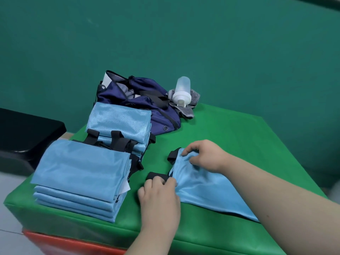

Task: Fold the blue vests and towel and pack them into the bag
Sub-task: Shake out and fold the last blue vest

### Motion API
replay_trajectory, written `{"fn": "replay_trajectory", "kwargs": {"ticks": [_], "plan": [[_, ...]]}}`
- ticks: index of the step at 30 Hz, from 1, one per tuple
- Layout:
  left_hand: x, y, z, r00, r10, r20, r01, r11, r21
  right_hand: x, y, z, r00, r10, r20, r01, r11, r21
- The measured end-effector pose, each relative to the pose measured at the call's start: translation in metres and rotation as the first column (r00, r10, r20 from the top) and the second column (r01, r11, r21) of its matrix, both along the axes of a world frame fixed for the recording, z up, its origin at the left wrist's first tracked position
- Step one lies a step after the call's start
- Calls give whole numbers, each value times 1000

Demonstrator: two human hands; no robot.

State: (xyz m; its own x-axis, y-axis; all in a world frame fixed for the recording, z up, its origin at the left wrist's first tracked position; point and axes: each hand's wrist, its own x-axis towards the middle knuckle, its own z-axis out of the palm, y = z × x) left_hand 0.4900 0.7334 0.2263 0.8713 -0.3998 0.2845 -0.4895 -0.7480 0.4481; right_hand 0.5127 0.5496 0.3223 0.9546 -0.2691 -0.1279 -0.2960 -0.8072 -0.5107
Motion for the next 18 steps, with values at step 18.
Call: {"fn": "replay_trajectory", "kwargs": {"ticks": [18], "plan": [[44, -50, 144, 945, -326, 0, 240, 697, -676, -64, -65, 119, 871, -323, 371, 105, 859, 501]]}}
